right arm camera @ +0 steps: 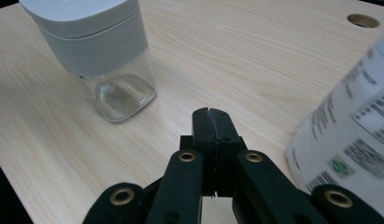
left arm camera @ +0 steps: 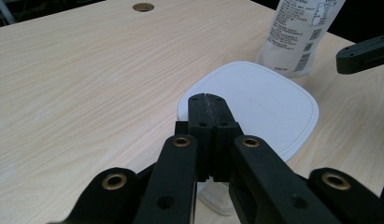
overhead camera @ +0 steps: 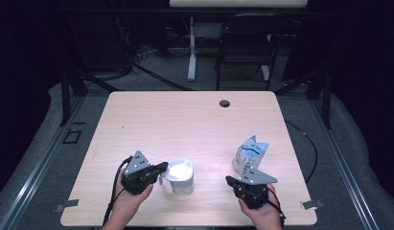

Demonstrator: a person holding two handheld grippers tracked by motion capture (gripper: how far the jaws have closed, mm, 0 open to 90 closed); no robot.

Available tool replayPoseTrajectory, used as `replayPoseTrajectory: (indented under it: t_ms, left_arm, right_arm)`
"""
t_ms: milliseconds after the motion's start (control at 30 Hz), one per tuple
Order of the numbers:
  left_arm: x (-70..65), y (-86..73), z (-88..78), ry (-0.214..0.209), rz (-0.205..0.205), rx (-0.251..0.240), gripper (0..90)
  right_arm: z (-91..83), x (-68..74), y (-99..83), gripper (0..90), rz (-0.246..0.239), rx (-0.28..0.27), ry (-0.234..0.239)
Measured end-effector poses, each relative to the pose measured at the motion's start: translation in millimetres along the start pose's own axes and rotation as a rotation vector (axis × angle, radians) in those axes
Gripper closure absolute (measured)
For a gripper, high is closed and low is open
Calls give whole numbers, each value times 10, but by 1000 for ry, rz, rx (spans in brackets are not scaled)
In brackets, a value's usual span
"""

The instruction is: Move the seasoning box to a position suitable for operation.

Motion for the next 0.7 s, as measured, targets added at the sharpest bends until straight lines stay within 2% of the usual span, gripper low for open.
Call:
replayPoseTrajectory:
  t_ms: [300,700]
  left_arm:
    - [1,-5,2,-3,1,-6,900]
    - [-8,-2,-4,5,6,0,900]
  right_arm:
    - [202,59,151,900,-7,25,16]
    - [214,46,247,900,-9,27,36]
Point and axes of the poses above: each handheld gripper's, and its own axes: z roughly forward along the jaws, y roughly out of its top, x roughly to its left, the point moved 4 cm from there along z, roughly forward along the jaws, and after that the axes turned 7 degrees about y, right-handed, at the moved point
